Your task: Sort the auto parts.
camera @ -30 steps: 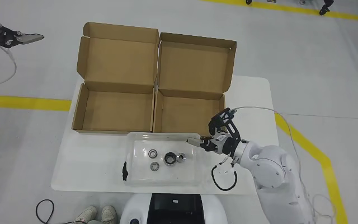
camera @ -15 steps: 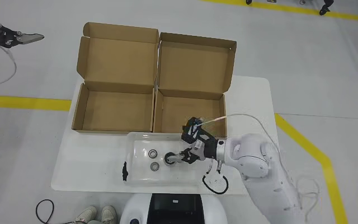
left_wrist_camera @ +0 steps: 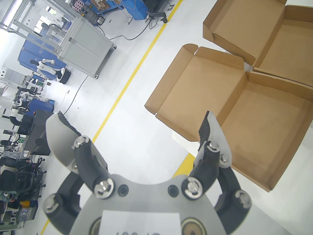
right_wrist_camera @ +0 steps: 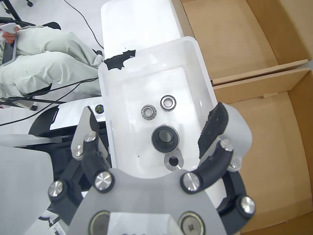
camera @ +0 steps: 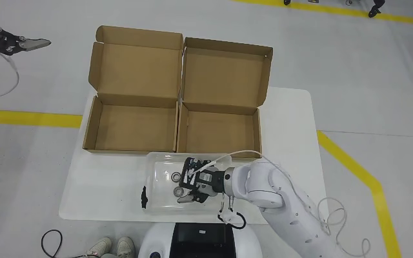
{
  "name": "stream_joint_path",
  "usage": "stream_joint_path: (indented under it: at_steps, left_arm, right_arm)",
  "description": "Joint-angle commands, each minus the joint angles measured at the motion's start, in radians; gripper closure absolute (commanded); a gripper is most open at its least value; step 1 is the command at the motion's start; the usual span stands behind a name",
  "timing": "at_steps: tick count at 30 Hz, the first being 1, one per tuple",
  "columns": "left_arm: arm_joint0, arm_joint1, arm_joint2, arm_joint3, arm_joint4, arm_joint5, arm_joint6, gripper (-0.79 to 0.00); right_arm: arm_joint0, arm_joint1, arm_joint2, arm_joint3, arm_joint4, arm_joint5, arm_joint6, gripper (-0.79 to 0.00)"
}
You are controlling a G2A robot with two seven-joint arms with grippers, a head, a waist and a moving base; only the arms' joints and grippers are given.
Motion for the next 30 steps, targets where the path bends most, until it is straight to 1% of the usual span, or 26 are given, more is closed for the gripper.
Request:
stream_joint_path:
  at_steps: [1,9,16,19,20,21,23,24,27,30]
  left_arm:
    - [0.000,0.000,0.000,0.000,0.000,0.000,0.000,-0.785]
    - [0.000,0.000,0.000,0.000,0.000,0.000,0.000,-0.785]
    - [0.000,0.000,0.000,0.000,0.000,0.000,0.000,-0.785]
    - [0.000,0.000,0.000,0.000,0.000,0.000,0.000,-0.785]
    - [0.000,0.000,0.000,0.000,0.000,0.000,0.000,-0.785]
    - [0.000,0.000,0.000,0.000,0.000,0.000,0.000,-0.785]
    - [0.000,0.000,0.000,0.000,0.000,0.000,0.000,-0.785]
    - [0.000,0.000,0.000,0.000,0.000,0.000,0.000,-0.785]
    - [0.000,0.000,0.000,0.000,0.000,0.000,0.000,-0.785]
    - [0.000,0.000,0.000,0.000,0.000,0.000,0.000,-0.785]
  right_arm:
    - [0.000,0.000,0.000,0.000,0.000,0.000,0.001,-0.785]
    - [0.002,0.001,-0.002,-0.004,-0.014,-0.007,-0.002,-0.785]
    - [-0.024,0.019,-0.032,-0.039,-0.227,-0.060,-0.029,-0.785]
    - [-0.044,0.025,-0.043,-0.042,-0.295,-0.059,-0.049,-0.785]
    - [-0.049,0.027,-0.043,-0.041,-0.313,-0.056,-0.059,-0.767]
    - [-0.055,0.029,-0.043,-0.040,-0.327,-0.053,-0.068,-0.714]
    - [-0.064,0.033,-0.042,-0.034,-0.344,-0.053,-0.086,-0.693]
    - [-0.068,0.035,-0.040,-0.029,-0.352,-0.051,-0.093,-0.665]
    - [-0.071,0.039,-0.044,-0.013,-0.368,-0.056,-0.100,-0.619]
    - [-0.063,0.039,-0.060,0.006,-0.381,-0.057,-0.089,-0.616]
